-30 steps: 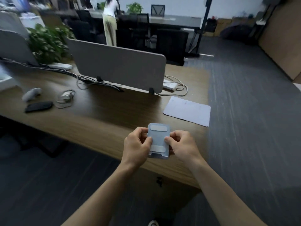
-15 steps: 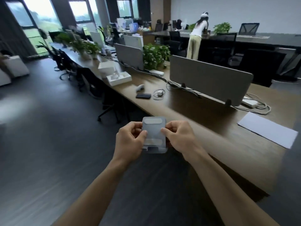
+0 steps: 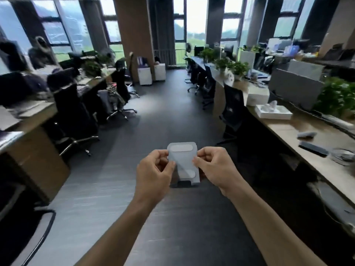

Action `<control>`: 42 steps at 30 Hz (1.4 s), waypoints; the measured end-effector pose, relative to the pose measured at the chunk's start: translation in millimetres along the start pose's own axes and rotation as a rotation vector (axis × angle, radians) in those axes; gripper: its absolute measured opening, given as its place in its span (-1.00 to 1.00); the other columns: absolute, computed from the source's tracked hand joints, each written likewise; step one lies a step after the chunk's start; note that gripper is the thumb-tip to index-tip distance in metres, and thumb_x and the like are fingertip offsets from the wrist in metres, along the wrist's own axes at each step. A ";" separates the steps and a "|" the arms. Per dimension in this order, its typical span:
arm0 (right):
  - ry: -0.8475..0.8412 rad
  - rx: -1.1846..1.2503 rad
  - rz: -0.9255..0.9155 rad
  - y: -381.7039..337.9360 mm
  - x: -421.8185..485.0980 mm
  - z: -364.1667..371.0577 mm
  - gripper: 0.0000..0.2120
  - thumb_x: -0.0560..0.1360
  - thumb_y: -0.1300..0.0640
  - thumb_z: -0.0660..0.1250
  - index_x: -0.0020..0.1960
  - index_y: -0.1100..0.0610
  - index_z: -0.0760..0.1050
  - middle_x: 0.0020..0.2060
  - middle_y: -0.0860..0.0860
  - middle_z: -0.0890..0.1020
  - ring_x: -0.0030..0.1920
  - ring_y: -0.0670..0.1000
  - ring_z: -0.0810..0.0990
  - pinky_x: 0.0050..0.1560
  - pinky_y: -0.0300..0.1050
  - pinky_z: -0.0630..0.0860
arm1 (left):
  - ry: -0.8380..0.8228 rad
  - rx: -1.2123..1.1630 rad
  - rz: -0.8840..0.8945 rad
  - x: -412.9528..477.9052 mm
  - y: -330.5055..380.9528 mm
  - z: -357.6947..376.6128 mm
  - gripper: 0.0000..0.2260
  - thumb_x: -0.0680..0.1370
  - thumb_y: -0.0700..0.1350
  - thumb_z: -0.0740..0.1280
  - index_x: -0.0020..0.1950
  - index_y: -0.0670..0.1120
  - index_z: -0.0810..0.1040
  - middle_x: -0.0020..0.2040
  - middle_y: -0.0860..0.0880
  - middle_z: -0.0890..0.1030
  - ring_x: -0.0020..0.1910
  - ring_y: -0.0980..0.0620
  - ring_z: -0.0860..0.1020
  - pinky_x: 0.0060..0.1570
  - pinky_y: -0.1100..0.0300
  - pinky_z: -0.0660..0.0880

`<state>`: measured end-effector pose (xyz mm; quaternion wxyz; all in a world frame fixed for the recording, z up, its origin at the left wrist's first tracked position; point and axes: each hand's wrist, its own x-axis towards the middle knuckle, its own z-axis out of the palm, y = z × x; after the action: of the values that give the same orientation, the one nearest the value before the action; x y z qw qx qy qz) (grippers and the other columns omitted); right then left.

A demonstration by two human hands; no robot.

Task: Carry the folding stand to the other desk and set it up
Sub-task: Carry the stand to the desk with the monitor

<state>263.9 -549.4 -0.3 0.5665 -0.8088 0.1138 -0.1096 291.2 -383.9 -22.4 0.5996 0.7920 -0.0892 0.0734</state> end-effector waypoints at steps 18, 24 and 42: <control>-0.931 0.021 -0.337 -178.2 138.4 558.3 -0.85 0.50 0.25 0.37 -0.18 0.32 0.61 -0.27 0.20 0.69 -0.33 0.02 0.67 -0.27 0.08 0.67 | 0.896 0.249 -0.283 135.9 -173.8 -442.9 -0.84 0.54 -0.21 0.39 0.08 -0.03 0.67 -0.09 -0.10 0.75 -0.09 -0.06 0.73 -0.17 -0.11 0.71; -1.199 -0.030 -0.476 -238.7 139.0 704.2 -0.86 0.51 0.16 0.41 -0.20 0.18 0.63 -0.40 -0.01 0.64 -0.42 -0.16 0.58 -0.38 -0.18 0.50 | 1.161 0.274 -0.389 149.0 -206.7 -553.0 -0.81 0.55 -0.20 0.40 0.14 -0.05 0.67 -0.11 -0.03 0.76 -0.11 0.07 0.72 -0.13 0.01 0.72; -1.552 -0.048 -0.519 -343.9 2.9 1111.8 -0.82 0.49 0.18 0.39 -0.28 0.18 0.55 -0.52 0.00 0.54 -0.58 -0.13 0.42 -0.42 -0.21 0.41 | 1.480 0.232 -0.579 106.4 -337.5 -912.6 -0.78 0.52 -0.23 0.39 0.15 -0.07 0.67 -0.14 -0.12 0.75 -0.09 -0.13 0.71 -0.05 -0.05 0.65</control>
<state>627.7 555.0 -48.0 0.4231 -0.6671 -0.4991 0.3561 463.6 578.5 -68.0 0.4124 0.5866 0.5487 0.4298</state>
